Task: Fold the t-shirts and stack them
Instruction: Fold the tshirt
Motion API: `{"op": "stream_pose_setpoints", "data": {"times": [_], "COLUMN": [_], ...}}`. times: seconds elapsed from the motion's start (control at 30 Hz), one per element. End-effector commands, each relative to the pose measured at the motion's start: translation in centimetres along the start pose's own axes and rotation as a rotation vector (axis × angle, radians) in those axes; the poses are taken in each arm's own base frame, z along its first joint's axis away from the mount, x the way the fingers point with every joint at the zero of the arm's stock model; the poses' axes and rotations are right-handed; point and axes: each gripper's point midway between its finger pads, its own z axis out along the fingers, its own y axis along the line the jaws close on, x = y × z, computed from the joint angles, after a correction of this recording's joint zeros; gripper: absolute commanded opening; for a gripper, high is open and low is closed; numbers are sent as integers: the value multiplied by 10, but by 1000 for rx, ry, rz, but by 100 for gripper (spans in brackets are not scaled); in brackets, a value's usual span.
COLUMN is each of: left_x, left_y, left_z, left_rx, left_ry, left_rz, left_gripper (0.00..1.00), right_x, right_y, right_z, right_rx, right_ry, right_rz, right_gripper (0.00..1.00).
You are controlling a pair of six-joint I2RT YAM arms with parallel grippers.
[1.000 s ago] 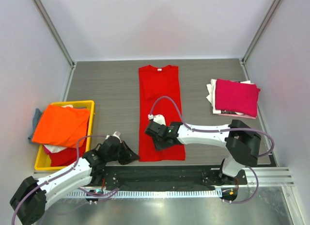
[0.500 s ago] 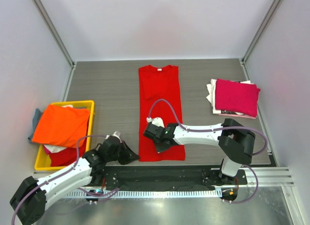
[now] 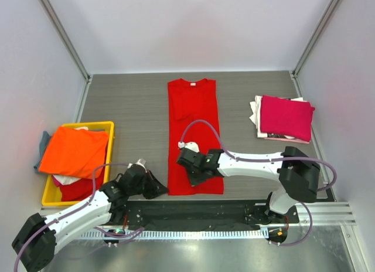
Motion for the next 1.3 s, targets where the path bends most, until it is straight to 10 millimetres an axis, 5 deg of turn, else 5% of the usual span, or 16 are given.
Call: {"op": "stream_pose_setpoints", "data": {"times": [0.0,0.3,0.33,0.43,0.53,0.67,0.8,1.0,1.27], "left_x": [-3,-3,-4,-4,-3,-4,-4,-4,-4], "left_y": [-15,-15,-15,-16,-17,-18,-19,-20,-23], "left_z": [-4,-4,-4,-4,-5,-6,-8,-9,-10], "left_rx": [33,27,25,27,30,35,36,35,38], "left_ry": [-13,-13,-14,-16,-12,-15,-19,-18,-17], "left_rz": [13,12,12,14,14,12,11,15,17], "left_gripper": [7,7,7,7,7,7,7,7,7], "right_x": [0,23,24,26,19,11,28,54,63], "right_y": [9,12,12,19,18,-9,-57,-104,-111], "right_z": [-18,-12,-12,-15,-29,-37,-34,-38,-28], "right_rx": [-75,-115,-113,-151,-176,-115,5,29,20], "right_ry": [-24,74,77,84,32,-38,-39,-61,-51], "right_rz": [-13,-51,-52,-39,-7,88,229,384,418], "right_gripper": [1,4,22,52,53,48,44,47,47]}}
